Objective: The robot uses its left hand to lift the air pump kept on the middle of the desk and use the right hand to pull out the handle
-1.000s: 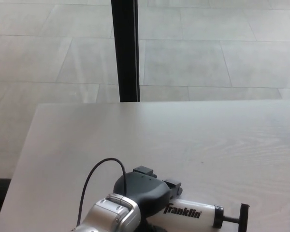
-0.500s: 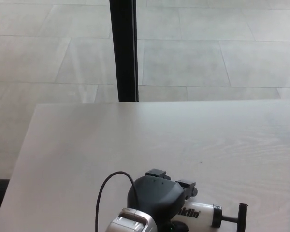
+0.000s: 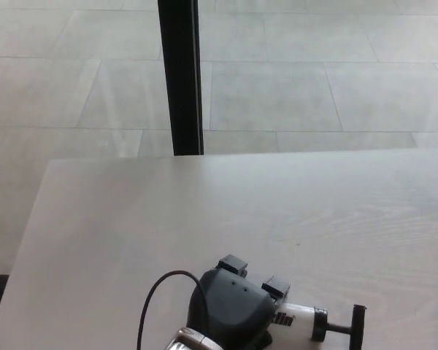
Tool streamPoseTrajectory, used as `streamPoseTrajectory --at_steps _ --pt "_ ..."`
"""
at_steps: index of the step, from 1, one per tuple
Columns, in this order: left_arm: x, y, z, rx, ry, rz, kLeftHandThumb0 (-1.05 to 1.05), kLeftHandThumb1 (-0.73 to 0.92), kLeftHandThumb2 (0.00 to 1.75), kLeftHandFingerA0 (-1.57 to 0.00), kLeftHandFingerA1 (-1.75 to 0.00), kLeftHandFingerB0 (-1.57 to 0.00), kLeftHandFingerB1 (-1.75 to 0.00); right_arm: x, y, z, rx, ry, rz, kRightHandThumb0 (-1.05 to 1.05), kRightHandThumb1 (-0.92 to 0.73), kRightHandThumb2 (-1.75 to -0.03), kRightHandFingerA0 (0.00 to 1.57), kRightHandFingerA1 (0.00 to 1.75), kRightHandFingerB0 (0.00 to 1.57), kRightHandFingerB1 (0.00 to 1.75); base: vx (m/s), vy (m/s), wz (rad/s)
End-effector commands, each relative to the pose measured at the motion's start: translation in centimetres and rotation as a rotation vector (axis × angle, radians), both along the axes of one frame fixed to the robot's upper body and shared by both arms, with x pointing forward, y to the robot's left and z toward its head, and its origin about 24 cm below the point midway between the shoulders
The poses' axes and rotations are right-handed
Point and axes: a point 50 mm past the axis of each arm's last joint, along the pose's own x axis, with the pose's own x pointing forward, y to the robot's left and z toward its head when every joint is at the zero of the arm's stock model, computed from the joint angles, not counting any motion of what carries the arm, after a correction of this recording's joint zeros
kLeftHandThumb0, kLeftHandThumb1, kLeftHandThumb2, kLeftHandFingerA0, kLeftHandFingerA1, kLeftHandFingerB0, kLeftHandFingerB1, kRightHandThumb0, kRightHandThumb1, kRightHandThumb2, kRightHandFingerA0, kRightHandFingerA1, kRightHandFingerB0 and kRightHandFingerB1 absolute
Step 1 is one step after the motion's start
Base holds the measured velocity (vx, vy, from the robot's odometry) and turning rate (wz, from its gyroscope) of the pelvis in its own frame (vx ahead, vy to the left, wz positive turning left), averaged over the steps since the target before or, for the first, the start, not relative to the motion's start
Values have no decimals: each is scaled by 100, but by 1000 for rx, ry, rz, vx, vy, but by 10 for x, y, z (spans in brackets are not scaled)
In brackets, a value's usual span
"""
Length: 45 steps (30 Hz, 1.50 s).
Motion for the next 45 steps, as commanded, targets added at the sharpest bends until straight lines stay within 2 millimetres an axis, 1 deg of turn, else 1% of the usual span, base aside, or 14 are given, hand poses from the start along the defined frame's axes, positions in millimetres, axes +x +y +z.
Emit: streamPoseTrajectory --at_steps 1,3,4,10,11,12,18,23,37,38,39,40,41,45 --pt "-3 31 -25 190 15 69 -33 59 57 -52 -65 -39 -41 -5 -8 -1 -29 13 -31 -42 -75 -62 61 59 45 41 0 0 0" --pt "-2 31 -25 193 11 72 -30 63 58 -68 -70 -47 -47 -5 -8 -2 -28 11 -25 -42 -75 -62 61 60 46 41 0 0 0" --pt "-1 30 -23 188 37 69 -28 64 63 -84 -105 -54 -54 -4 -6 -3 -28 10 -28 -41 -75 -62 63 59 47 41 0 0 0" --pt "-3 30 -25 91 33 75 -34 76 67 -83 -105 -68 -61 -3 -1 0 -52 13 -28 -39 -76 -61 67 58 47 40 0 0 0" --pt "-3 31 -25 59 21 67 -32 73 67 -84 -125 -72 -65 -2 -1 0 -52 12 -28 -44 -61 -87 63 67 42 53 0 0 0" --pt "-3 31 -25 50 29 73 -33 71 70 -87 -142 -67 -66 -2 -1 0 -55 13 -27 -36 -74 -61 67 57 44 40 0 0 0" --pt "7 35 -16 -109 84 97 -29 75 67 -78 -157 -78 -79 0 4 -3 -25 9 14 -34 -73 -61 78 63 43 39 0 0 0" --pt "22 34 8 -307 -40 92 -20 76 84 -63 -175 -53 -161 5 13 -1 2 1 75 -40 -72 -61 78 68 43 41 0 0 0" --pt "77 33 88 -493 -365 34 -12 59 92 -81 -175 -69 -151 20 69 1 -36 44 250 -58 -69 -61 81 75 51 45 0 0 0" --pt "77 34 87 -519 -359 44 -18 50 105 -117 -137 -92 -121 21 75 -2 -37 62 263 -56 -56 -97 84 83 42 58 0 0 0" --pt "79 34 88 -543 -342 54 -12 57 99 -84 -175 -65 -158 22 82 -3 -44 72 278 -56 -56 -97 84 83 43 58 0 0 0" --pt "78 34 87 -545 -340 54 -12 57 99 -84 -175 -65 -158 21 82 -4 -43 76 279 -56 -56 -97 84 83 43 58 0 0 0" --pt "80 34 89 -541 -341 62 -14 60 93 -83 -175 -64 -157 21 85 -4 -55 84 281 -60 -69 -61 82 75 53 44 0 0 0" --pt "89 36 97 -478 -368 80 -17 62 89 -82 -175 -65 -152 25 110 -10 -89 121 347 -66 -69 -62 81 82 49 44 0 0 0"
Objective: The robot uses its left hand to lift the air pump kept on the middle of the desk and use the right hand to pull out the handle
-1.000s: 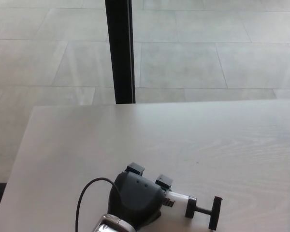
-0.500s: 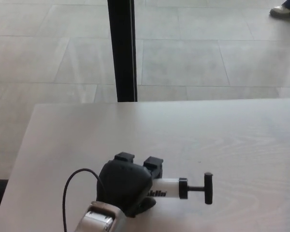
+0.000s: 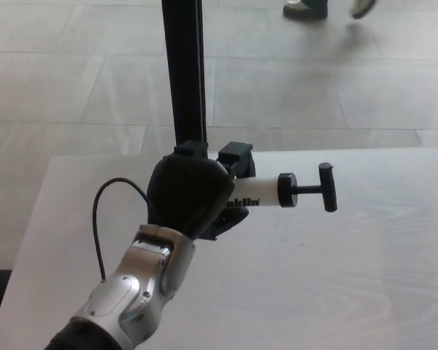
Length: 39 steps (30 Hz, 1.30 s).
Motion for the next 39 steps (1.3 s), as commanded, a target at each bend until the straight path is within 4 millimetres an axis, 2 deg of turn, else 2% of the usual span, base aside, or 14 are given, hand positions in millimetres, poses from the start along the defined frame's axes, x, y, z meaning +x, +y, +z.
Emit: streamPoseTrajectory --at_steps 1,17,19,20,21,23,25,26,27,29,33,34,38,39 --pt "10 4 12 7 -41 20 -17 61 91 -81 -175 -65 -152 2 21 -9 -40 81 46 -69 -71 -62 79 83 48 42 0 0 0" --pt "21 12 2 56 -8 91 -20 66 84 -80 -170 -71 -143 0 63 -2 -202 113 254 -88 -75 -63 66 91 32 34 0 0 0" --pt "21 12 2 63 -33 90 -19 63 85 -81 -169 -73 -143 -1 64 0 -218 112 274 -85 -57 -100 71 101 21 46 0 0 0" --pt "21 12 2 52 -20 94 -22 69 84 -98 -175 -70 -136 -1 64 1 -222 111 283 -86 -73 -63 71 121 31 34 0 0 0" --pt "22 12 2 39 4 101 -22 70 83 -82 -169 -72 -134 -1 65 1 -231 110 294 -87 -72 -63 78 126 31 35 0 0 0" --pt "23 12 3 52 -8 108 -18 66 86 -88 -165 -76 -126 -1 66 2 -243 117 299 -89 -72 -63 83 130 32 35 0 0 0" --pt "25 11 5 36 2 114 -22 65 87 -85 -146 -83 -93 0 66 2 -268 135 299 -91 -72 -64 90 137 31 36 0 0 0" --pt "25 9 7 18 4 114 -22 63 86 -84 -147 -83 -100 -1 66 1 -274 143 297 -90 -71 -63 94 138 32 36 0 0 0" --pt "26 7 10 24 -5 117 -18 66 78 -75 -168 -68 -140 -1 66 -1 -283 160 293 -90 -72 -64 97 137 32 37 0 0 0" --pt "26 6 14 26 -17 117 -19 66 81 -76 -174 -66 -151 -1 66 -2 -295 169 288 -91 -72 -63 102 135 34 37 0 0 0" --pt "26 0 21 28 -32 117 -21 68 78 -78 -168 -69 -134 1 68 -2 -295 168 275 -93 -68 -68 101 138 33 39 0 0 0" --pt "26 -1 20 31 -40 123 -21 68 80 -80 -171 -70 -134 1 69 -2 -294 162 271 -93 -61 -104 109 132 28 47 0 0 0" --pt "25 -6 21 8 -24 118 -20 68 80 -77 -169 -67 -140 1 72 0 -283 139 251 -89 -59 -103 120 139 37 53 0 0 0" --pt "25 -8 22 4 -8 121 -22 72 76 -76 -167 -67 -132 2 73 0 -271 132 242 -90 -66 -67 108 145 41 43 0 0 0"
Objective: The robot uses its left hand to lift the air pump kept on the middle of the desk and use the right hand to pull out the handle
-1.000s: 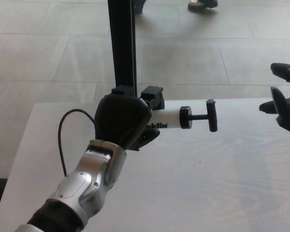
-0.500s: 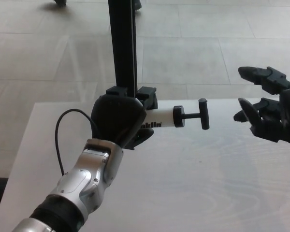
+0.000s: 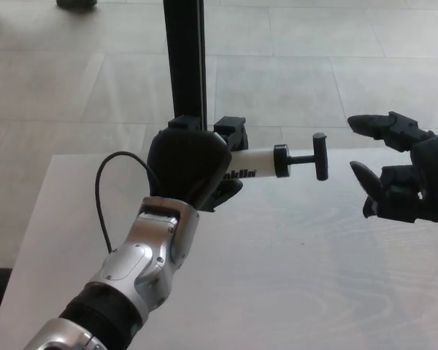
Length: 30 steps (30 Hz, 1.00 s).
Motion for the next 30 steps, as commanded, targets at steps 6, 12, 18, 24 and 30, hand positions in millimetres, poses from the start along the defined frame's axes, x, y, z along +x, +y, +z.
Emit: streamPoseTrajectory --at_steps 6,12,18,24,30 --pt "-1 -12 13 -34 -1 22 -16 61 83 -78 -175 -60 -154 3 0 -1 39 -35 -114 -75 -70 -66 105 142 46 45 0 0 0" --pt "-3 -15 13 -25 -8 7 -14 61 80 -79 -159 -74 -125 6 -4 1 43 -29 -140 -56 -59 -102 121 130 45 62 0 0 0" --pt "-2 -20 19 -35 -24 0 -10 64 73 -87 -175 -62 -149 8 -4 1 44 -40 -181 -30 -66 -59 105 145 52 48 0 0 0" --pt "-3 -24 24 -50 -7 -18 -10 65 71 -88 -175 -62 -148 11 -7 -4 -13 -30 -224 -29 -60 -60 104 150 51 52 0 0 0" --pt "-3 -30 29 -57 -24 -40 -14 66 66 -81 -171 -61 -144 12 -6 -6 -52 13 -183 -33 -56 -59 104 145 48 47 0 0 0"
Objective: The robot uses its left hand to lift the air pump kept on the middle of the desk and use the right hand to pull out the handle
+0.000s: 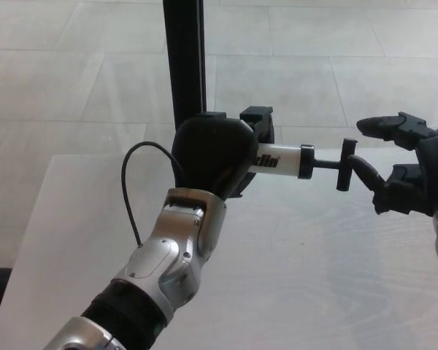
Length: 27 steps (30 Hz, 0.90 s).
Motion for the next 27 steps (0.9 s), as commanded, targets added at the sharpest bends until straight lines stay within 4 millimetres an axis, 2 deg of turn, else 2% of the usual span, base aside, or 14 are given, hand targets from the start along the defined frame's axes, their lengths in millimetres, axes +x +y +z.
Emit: streamPoseTrajectory --at_steps 1,2,4,6,10,11,14,15,16,18,19,22,24,27 --pt "3 -5 11 -5 -15 -8 -13 67 66 -81 -171 -61 -145 2 -3 1 -29 37 6 -32 -56 -59 104 145 46 47 0 0 0" --pt "3 -6 12 -2 -17 -9 -20 65 66 -72 -167 -67 -136 2 -2 0 -33 47 12 -34 -55 -59 104 143 47 46 0 0 0" --pt "3 -7 13 6 -14 -14 -20 67 65 -71 -166 -67 -135 2 -1 -1 -50 57 16 -34 -54 -58 105 142 47 47 0 0 0" --pt "4 -7 15 6 -8 -18 -15 69 59 -79 -172 -58 -143 2 1 -1 -57 63 19 -34 -53 -58 106 143 50 48 0 0 0" --pt "4 -6 15 6 -6 -17 -23 67 61 -71 -165 -67 -129 2 3 -1 -56 65 33 -34 -54 -58 107 145 54 50 0 0 0" --pt "5 -6 16 10 -4 -13 -24 65 62 -72 -163 -74 -104 2 4 -1 -64 70 30 -37 -54 -59 108 145 54 49 0 0 0" --pt "5 -7 16 -2 -12 -21 -29 63 61 -74 -159 -83 -79 2 7 -1 -57 68 40 -34 -57 -60 106 148 57 50 0 0 0" --pt "5 -8 15 -10 -1 -22 -31 65 62 -73 -159 -79 -89 2 8 -1 -51 62 41 -33 -59 -61 105 153 64 55 0 0 0" --pt "5 -8 16 -12 8 -26 -31 64 62 -73 -158 -82 -82 2 9 -1 -40 51 41 -31 -62 -60 103 154 71 56 0 0 0" --pt "5 -8 16 -8 9 -25 -31 64 62 -73 -158 -82 -82 2 10 -1 -30 49 38 -31 -62 -60 103 154 71 56 0 0 0" --pt "5 -8 15 9 0 -27 -26 63 60 -72 -160 -71 -121 3 10 -1 -58 33 35 -27 -64 -68 103 160 80 64 0 0 0" --pt "5 -8 16 23 -15 -25 -26 65 61 -74 -162 -73 -118 3 9 1 -87 16 40 -20 -67 -77 103 168 92 70 0 0 0" --pt "5 -8 16 17 -8 -26 -22 67 62 -76 -163 -70 -129 3 8 2 -83 23 37 -17 -67 -82 102 170 96 87 0 0 0" --pt "4 -8 15 11 -18 -30 -22 66 65 -72 -165 -68 -135 4 7 4 -88 19 39 -17 -65 -87 101 168 96 97 0 0 0"
